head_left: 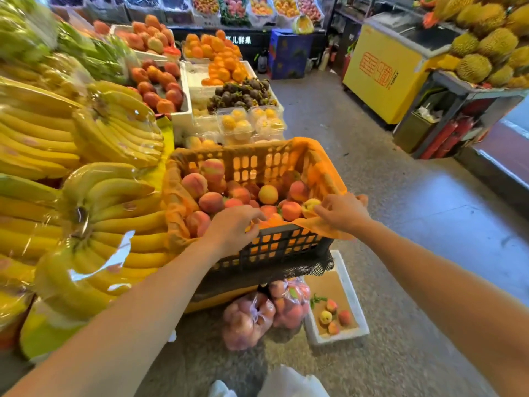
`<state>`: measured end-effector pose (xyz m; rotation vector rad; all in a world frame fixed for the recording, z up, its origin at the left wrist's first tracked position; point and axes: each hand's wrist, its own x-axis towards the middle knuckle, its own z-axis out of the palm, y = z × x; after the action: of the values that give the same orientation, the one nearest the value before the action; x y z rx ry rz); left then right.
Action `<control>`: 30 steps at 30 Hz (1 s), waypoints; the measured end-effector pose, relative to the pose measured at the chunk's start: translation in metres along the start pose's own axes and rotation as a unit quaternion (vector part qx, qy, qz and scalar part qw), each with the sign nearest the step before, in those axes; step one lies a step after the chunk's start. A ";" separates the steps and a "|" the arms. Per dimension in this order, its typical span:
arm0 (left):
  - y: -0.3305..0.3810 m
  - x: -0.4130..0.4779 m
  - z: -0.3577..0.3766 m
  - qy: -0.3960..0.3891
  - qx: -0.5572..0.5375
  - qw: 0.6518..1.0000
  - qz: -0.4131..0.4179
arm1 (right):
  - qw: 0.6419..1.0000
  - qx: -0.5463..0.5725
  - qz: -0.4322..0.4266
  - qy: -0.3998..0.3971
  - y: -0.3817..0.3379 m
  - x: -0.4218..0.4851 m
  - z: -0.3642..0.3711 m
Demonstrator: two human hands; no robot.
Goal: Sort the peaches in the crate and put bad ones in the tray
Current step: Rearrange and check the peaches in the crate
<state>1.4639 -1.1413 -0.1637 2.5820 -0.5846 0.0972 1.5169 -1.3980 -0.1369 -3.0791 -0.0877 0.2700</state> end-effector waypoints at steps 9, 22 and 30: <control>-0.089 0.017 -0.030 0.045 0.155 0.970 -0.180 | 0.938 0.233 -0.182 -0.179 -0.076 0.067 0.008; -0.149 0.047 -0.029 -0.023 0.181 0.948 -0.261 | 0.909 0.161 -0.322 -0.211 -0.141 0.146 0.054; -0.181 0.060 -0.037 -0.064 0.195 0.959 -0.194 | 0.902 -0.058 -0.409 -0.127 -0.160 0.162 0.087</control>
<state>1.5963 -1.0036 -0.2016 3.0525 -0.0937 -0.0973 1.6525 -1.2247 -0.2414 -2.7591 -1.3876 0.6076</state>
